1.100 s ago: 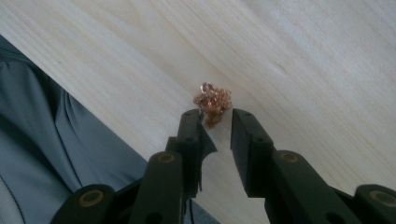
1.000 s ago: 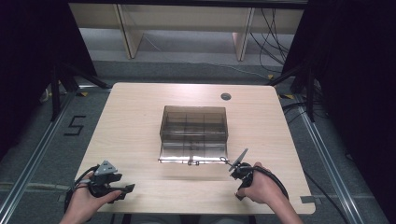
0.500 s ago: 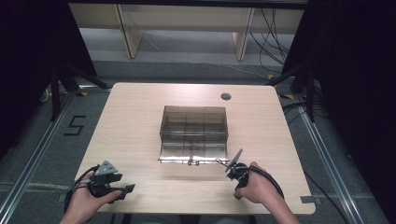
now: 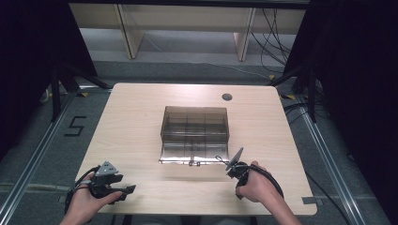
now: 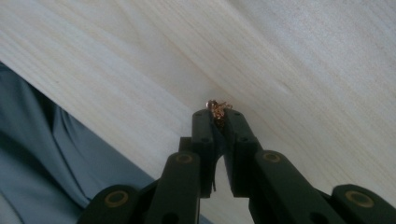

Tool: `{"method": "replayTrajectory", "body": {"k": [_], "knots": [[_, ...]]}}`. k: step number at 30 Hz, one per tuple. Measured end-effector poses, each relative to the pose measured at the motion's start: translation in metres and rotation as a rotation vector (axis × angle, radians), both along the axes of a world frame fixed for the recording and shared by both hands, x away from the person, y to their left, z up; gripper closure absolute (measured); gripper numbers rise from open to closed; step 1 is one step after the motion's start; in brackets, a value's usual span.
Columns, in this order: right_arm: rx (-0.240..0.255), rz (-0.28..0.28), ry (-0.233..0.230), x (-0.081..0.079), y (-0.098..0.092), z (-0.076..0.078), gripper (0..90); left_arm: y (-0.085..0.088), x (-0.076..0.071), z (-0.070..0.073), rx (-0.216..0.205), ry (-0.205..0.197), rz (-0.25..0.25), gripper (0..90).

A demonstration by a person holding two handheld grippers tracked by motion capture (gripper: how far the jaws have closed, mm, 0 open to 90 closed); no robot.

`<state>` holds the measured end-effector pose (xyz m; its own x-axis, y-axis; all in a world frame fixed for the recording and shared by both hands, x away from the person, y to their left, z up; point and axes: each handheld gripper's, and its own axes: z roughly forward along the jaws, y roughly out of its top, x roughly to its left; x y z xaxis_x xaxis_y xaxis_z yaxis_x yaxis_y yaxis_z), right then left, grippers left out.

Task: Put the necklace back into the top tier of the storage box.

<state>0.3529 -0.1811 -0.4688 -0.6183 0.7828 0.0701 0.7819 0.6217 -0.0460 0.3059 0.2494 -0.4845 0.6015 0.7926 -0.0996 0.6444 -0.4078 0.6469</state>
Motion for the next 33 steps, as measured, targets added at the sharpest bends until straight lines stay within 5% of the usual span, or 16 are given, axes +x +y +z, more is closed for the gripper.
{"method": "replayTrajectory", "body": {"k": [33], "knots": [[0.06, -0.022, -0.013, 0.007, -0.008, 0.068, 84.3, 0.0, 0.002, -0.003, 0.003, 0.003, 0.006, 32.3]]}}
